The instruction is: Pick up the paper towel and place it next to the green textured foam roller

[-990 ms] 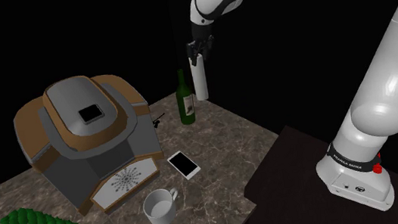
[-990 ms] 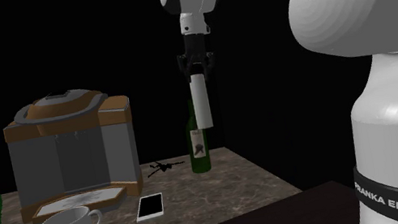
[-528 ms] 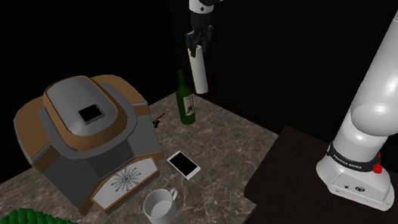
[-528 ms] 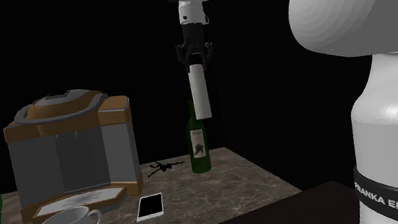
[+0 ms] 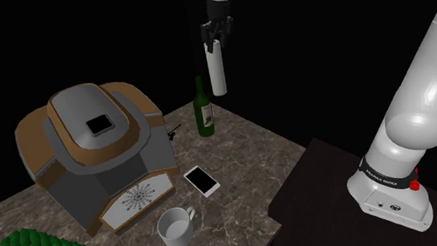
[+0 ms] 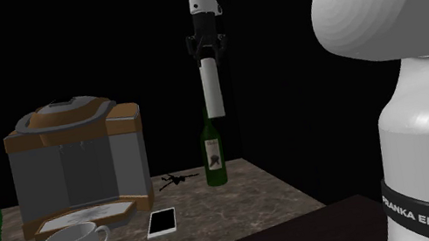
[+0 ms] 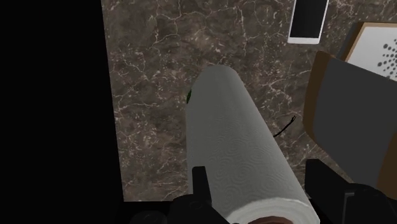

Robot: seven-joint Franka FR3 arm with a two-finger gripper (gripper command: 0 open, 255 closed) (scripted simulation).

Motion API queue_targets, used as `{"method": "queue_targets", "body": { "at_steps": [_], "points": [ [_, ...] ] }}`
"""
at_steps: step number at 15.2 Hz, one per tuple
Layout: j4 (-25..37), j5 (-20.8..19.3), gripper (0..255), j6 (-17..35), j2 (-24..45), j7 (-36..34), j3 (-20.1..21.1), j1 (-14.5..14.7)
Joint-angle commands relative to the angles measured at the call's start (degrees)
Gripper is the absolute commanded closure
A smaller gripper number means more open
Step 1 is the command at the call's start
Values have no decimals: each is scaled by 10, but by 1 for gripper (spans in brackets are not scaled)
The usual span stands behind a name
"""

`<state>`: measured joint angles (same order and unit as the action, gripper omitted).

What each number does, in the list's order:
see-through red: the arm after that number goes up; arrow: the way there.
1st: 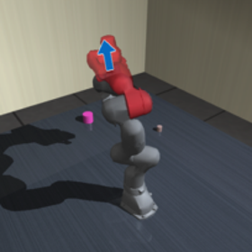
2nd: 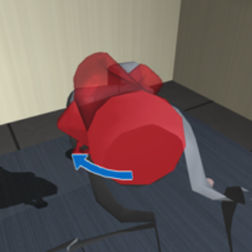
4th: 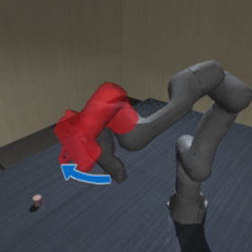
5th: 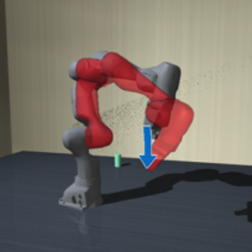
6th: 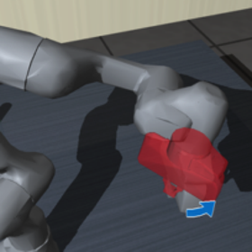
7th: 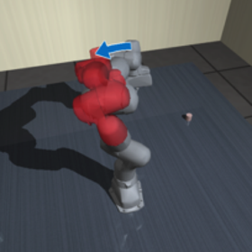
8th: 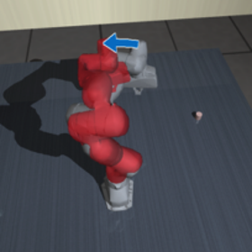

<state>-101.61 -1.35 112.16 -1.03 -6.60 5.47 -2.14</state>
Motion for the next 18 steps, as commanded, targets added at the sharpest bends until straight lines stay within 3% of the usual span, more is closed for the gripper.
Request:
{"method": "queue_targets", "body": {
  "at_steps": [1,9,18],
  "points": [
    [-13,-2,255,-1,-13,-19,9,9],
    [-58,-12,255,-2,-55,-125,65,56],
    [-57,-26,255,-15,-59,-252,137,107]
  ]
}}
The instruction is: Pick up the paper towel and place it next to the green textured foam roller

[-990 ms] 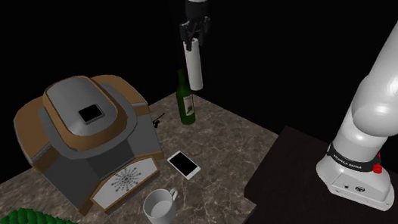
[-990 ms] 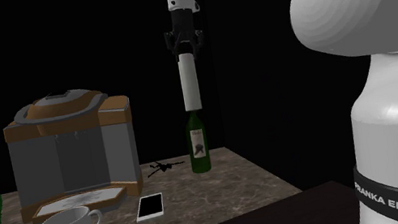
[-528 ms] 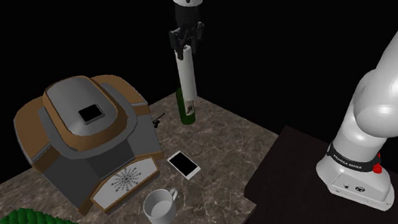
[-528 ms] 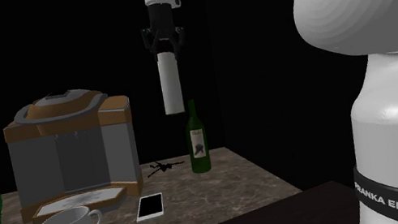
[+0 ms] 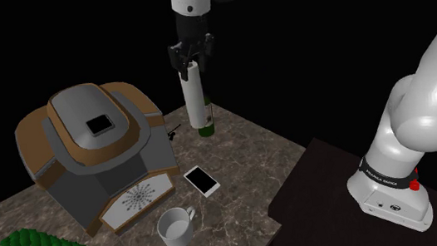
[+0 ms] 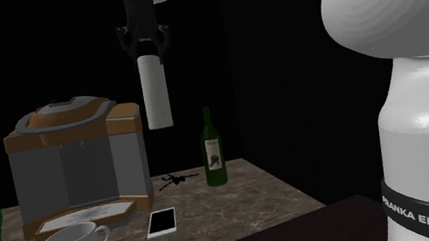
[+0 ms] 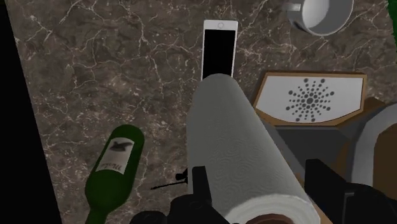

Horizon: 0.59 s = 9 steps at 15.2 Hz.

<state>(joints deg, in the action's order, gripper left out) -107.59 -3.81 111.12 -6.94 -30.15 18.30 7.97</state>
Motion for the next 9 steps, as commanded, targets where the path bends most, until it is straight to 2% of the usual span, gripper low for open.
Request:
{"method": "queue_targets", "body": {
  "at_steps": [1,9],
  "points": [
    [7,-4,255,-7,2,-31,17,12],
    [60,-36,255,-33,47,-154,84,61]
  ]
}}
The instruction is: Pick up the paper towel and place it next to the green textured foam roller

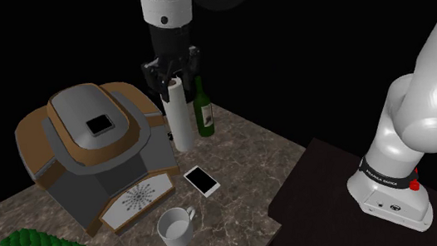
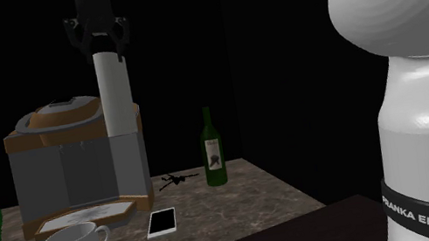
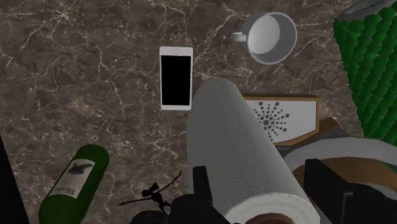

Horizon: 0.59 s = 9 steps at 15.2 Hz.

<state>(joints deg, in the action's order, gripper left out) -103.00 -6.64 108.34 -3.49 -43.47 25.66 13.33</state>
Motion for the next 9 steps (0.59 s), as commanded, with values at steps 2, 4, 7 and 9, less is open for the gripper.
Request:
{"method": "queue_targets", "body": {
  "at_steps": [2,4,7,9],
  "points": [
    [35,-21,255,-14,31,-52,27,22],
    [59,-35,255,-24,52,-84,42,37],
    [101,-61,255,-43,90,-133,63,65],
    [134,-81,255,-58,119,-164,75,86]
  ]
}}
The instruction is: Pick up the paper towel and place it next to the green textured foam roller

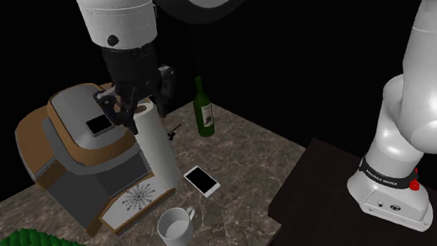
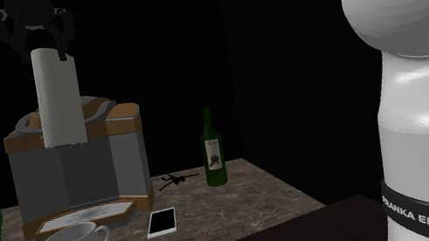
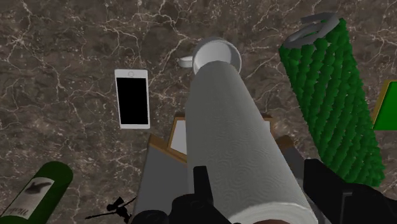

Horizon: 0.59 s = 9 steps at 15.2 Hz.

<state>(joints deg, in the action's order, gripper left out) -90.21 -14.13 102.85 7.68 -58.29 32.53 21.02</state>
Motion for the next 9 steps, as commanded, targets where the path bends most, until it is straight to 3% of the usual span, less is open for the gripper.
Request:
{"method": "queue_targets", "body": {
  "at_steps": [1,5,9],
  "points": [
    [24,-17,255,-11,23,-32,11,22],
    [109,-63,255,-51,93,-90,26,78],
    [221,-111,255,-102,174,-135,28,153]
  ]
}}
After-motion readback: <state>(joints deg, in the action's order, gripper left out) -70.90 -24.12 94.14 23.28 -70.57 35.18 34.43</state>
